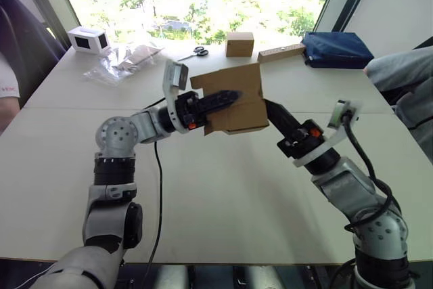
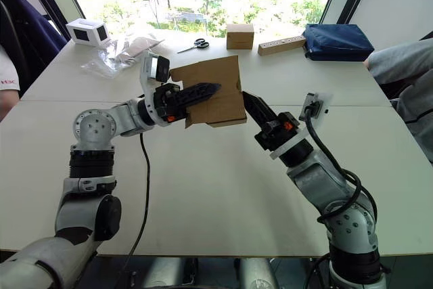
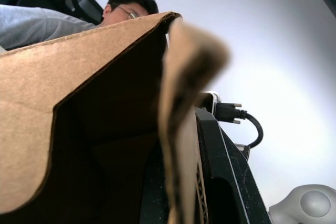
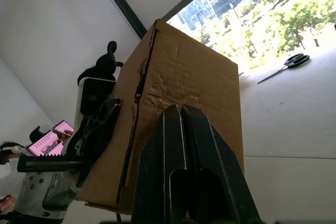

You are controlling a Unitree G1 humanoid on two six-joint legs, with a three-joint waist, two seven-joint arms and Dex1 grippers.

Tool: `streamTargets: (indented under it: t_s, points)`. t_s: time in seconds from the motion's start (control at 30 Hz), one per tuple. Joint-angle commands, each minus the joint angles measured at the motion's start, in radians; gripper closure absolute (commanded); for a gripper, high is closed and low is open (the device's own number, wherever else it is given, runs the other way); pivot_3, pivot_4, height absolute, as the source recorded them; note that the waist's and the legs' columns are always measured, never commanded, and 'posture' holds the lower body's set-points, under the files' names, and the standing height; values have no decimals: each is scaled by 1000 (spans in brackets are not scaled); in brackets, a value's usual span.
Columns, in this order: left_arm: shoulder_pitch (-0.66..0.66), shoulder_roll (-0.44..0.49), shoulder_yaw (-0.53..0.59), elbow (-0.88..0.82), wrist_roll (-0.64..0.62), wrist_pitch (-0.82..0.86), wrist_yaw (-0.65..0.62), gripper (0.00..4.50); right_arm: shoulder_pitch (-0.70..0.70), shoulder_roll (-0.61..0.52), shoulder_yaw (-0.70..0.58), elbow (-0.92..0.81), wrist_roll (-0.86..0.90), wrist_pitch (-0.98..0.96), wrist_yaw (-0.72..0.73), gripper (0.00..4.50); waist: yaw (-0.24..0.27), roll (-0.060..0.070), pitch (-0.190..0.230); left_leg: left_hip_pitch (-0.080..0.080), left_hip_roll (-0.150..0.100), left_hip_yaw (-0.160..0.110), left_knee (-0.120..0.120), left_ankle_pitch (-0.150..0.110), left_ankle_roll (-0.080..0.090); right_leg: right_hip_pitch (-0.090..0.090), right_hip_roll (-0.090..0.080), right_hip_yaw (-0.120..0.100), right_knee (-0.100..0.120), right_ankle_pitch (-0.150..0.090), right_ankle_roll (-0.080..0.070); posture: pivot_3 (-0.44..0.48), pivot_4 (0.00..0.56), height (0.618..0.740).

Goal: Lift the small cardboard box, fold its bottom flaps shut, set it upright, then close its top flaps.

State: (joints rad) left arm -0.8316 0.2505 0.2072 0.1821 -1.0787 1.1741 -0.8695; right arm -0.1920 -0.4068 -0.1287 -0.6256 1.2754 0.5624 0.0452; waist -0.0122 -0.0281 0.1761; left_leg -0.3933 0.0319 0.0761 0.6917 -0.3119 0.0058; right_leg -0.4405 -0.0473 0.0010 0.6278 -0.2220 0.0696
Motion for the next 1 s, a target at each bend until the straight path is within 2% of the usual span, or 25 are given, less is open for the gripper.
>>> streamTargets:
  t_s: [0.03,0.17,0.3,0.43,0.5,0.67,0.83,1.0]
  points:
    - [-55,34,-38,-10,13,5,-49,4500,23,-41,-62,-58,39,-1,21,4467,1,0,0,0,0,0,0,0,0,0,0,0,0,0,0,0,150,740]
    - [-99,94,-80,18,47,14,-101,4500,66,-85,-120,-73,52,-8,27,4467,0,0,0,0,0,0,0,0,0,0,0,0,0,0,0,0,150,740]
    - [-144,166,-164,32,137,-29,-186,4500,124,-126,-165,-99,59,-10,36,4467,-1,0,0,1,0,0,-1,0,0,0,0,0,0,0,0,0,150,740]
    - [-243,265,-407,27,403,-189,-254,4500,223,-198,-203,-143,21,13,49,4467,3,0,0,1,0,0,-3,0,0,-1,1,0,-2,0,0,0,150,740]
    - [-294,291,-502,51,491,-231,-305,4500,242,-213,-197,-139,4,14,59,4467,4,0,0,0,0,0,-4,0,0,-1,1,0,-3,0,-1,0,150,740]
    - [-392,354,-763,49,755,-468,-502,4500,216,-185,-142,-112,-52,-2,85,4467,-1,0,0,0,0,2,-8,0,0,-1,0,1,-10,0,0,0,150,740]
    - [-453,385,-923,51,934,-691,-712,4500,173,-131,-73,-73,-143,-20,117,4467,3,1,0,-6,0,1,-9,0,1,-5,3,1,-11,0,-1,0,150,740]
    - [-494,393,-1037,33,980,-807,-745,4500,145,-83,-29,-47,-218,-41,137,4467,3,1,0,-11,0,1,-8,0,1,-8,2,0,-12,0,0,0,150,740]
